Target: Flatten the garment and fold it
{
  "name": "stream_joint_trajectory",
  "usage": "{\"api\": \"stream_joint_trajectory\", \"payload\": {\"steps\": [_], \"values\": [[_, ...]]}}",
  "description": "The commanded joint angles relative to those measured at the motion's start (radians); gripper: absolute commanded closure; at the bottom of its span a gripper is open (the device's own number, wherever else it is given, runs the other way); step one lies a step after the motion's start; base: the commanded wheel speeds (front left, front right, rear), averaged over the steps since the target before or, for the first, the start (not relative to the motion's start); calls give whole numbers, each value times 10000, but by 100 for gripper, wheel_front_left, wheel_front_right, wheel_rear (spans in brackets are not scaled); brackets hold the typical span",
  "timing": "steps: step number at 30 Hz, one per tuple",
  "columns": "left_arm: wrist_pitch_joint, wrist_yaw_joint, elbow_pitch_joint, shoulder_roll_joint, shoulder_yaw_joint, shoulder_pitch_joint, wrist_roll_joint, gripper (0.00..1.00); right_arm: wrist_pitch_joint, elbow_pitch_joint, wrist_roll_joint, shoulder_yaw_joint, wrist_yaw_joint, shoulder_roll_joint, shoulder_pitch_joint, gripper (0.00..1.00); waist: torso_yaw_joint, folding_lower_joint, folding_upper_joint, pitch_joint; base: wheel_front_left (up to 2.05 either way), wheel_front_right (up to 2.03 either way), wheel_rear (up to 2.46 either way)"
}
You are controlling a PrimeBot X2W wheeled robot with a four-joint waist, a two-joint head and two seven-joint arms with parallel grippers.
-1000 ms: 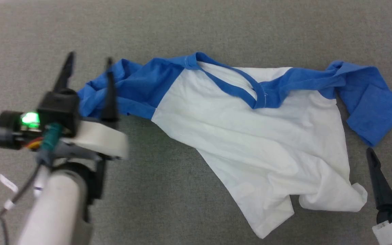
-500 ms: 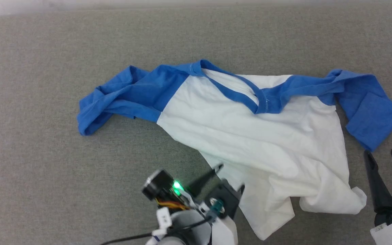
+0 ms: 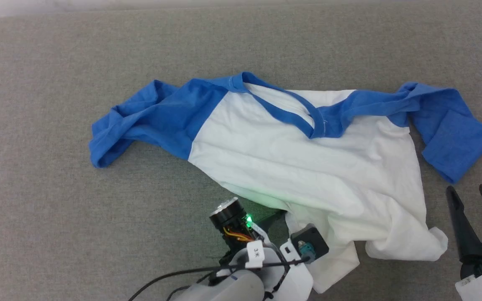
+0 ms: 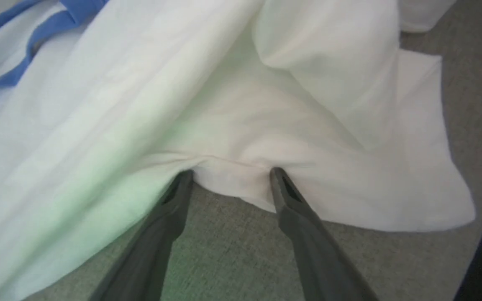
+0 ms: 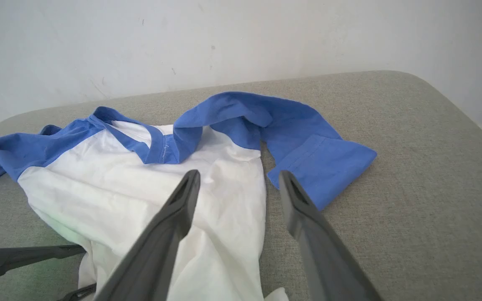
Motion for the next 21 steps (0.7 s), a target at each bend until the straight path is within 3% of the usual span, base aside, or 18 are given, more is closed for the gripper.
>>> {"api": "stream_joint_trajectory", "payload": {"steps": [1,3,4,9,14,16,21], "values": [[229,-251,681,87,-247,-1,78,0,-24,-10,35,21,-9,-24,-103,0,-40,1,-1,6,0,0,0],[255,-362,1106,20,-351,-139,9,85,-26,13,45,45,-9,-16,-108,0,-81,1,-1,9,0,0,0],[231,-377,1253,-11,-375,-188,-22,100,-29,24,52,52,-9,-11,-113,0,-95,1,-1,9,0,0,0],[-321,263,1038,-198,187,-11,-641,100,-88,93,44,5,-9,46,-77,0,-17,1,-1,-42,0,0,0],[-579,1185,-910,-219,1218,972,-1753,100,-109,88,10,18,-9,138,17,0,269,1,-1,-186,0,0,0],[-473,1489,-2125,26,1660,1583,-2180,100,-91,56,-10,47,-9,150,81,0,428,1,-1,-245,0,0,0],[466,1892,-5170,1247,2433,3612,-3137,100,-32,-21,-41,122,-9,152,191,0,801,1,-1,-343,0,0,0]]}}
